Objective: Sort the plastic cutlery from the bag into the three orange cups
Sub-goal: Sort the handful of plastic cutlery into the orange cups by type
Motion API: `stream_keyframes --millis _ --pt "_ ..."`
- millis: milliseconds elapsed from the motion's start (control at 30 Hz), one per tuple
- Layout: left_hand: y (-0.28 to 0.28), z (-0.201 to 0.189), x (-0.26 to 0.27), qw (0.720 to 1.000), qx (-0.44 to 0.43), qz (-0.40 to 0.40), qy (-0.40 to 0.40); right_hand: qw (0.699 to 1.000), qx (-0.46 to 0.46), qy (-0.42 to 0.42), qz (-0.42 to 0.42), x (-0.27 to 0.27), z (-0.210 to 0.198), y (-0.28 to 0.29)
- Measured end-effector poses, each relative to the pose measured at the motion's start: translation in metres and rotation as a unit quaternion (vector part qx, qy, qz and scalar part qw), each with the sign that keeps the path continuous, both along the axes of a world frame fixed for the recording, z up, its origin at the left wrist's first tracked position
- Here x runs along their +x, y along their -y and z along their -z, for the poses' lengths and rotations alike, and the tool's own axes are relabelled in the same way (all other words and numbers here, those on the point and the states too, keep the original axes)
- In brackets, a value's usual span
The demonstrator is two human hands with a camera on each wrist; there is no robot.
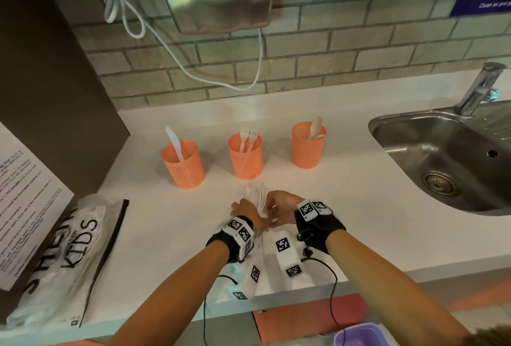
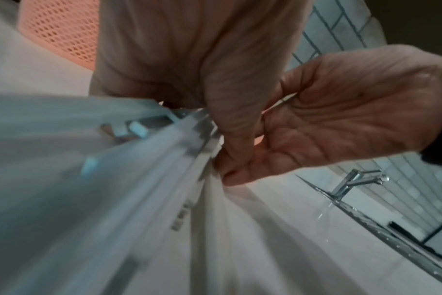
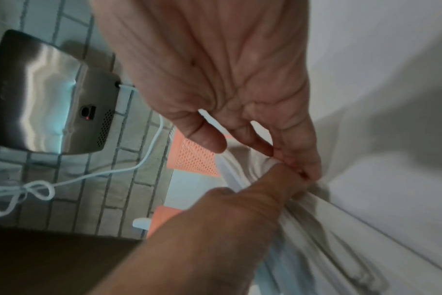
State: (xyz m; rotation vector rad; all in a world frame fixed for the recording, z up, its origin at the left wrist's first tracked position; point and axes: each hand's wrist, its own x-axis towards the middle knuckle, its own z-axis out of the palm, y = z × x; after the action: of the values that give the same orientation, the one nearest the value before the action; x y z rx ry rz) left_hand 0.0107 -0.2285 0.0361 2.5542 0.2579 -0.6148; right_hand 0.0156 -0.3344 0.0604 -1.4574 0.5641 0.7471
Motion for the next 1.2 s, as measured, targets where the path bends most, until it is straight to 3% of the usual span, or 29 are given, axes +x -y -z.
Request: stream_keyframes --millis 133,300,467,800,967,1100,1200 --pt "0.001 0.000 0.009 0.996 0.088 0.015 0.019 1.000 0.031 -0.004 -0.002 0.000 0.000 0.008" --pt "0.007 -0.001 0.013 0.992 0.123 0.029 0.018 0.999 0.031 0.016 0.008 -0.001 0.011 0.011" --pt "0.012 0.002 0.008 0.996 0.075 0.010 0.044 0.999 0.043 0.030 0.002 -0.003 0.015 0.012" --pt "0.003 -0.002 0.001 0.984 0.126 0.085 0.094 0.996 0.065 0.065 -0.022 -0.011 0.016 0.019" --pt "-0.014 -0.013 0.006 0.991 0.050 0.108 0.064 0.993 0.079 0.093 0.001 -0.014 0.014 0.017" --pt "-0.023 -0.019 0.004 0.986 -0.092 0.113 0.082 0.972 0.144 0.158 0.101 -0.011 -0.002 0.016" --pt "-0.023 -0.026 0.007 0.968 -0.204 0.082 0.118 0.955 0.124 0.249 0.099 -0.002 -0.020 0.009"
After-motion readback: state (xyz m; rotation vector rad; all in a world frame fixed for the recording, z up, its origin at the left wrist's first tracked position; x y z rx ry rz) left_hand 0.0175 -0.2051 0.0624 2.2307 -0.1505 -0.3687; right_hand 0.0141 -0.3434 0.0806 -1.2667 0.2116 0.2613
